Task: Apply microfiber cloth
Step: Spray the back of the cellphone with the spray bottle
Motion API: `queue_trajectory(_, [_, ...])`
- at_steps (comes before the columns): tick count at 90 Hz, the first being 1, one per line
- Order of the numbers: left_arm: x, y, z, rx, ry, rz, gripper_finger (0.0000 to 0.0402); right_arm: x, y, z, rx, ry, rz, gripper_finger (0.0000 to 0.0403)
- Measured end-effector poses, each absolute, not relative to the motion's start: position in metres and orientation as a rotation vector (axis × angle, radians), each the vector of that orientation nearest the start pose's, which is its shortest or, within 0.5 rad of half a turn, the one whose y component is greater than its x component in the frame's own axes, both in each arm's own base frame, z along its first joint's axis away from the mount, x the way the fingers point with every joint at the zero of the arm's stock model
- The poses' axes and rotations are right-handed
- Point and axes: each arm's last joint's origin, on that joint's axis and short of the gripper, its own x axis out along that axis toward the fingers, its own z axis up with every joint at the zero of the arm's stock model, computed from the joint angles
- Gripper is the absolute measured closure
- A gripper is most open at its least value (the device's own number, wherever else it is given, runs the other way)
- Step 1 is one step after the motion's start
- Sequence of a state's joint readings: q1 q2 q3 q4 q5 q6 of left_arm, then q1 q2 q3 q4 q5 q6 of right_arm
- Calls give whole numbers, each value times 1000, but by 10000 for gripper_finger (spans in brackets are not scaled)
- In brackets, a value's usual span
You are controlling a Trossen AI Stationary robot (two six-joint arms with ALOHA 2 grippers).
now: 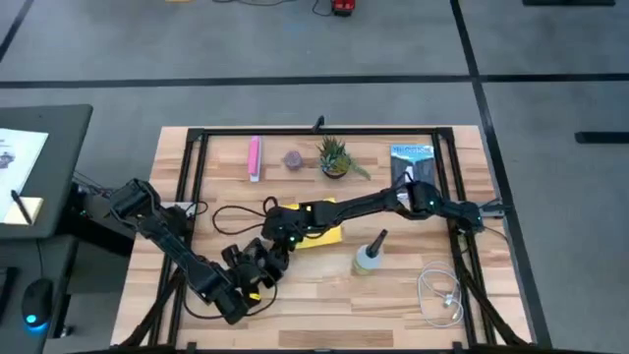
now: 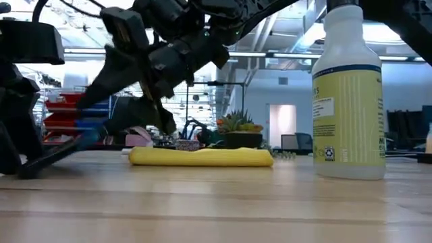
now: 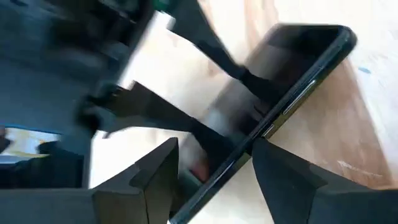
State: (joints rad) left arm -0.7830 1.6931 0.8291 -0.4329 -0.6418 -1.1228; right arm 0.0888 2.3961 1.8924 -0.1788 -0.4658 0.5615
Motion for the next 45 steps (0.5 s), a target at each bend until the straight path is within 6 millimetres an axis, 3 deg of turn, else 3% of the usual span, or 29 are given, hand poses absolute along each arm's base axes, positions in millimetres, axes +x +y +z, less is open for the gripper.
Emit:
queue_trajectory(9, [212,-185,130,-181,857,417,123,528,61,161,667,806,387,224])
queue_trajectory(20, [213,-185,130,-177,848,426,123,525,64,150,682,866,367,221])
queue_trajectory(45, [215,-183,130,-190,847,427,123,524,69,135,614,894,320,182])
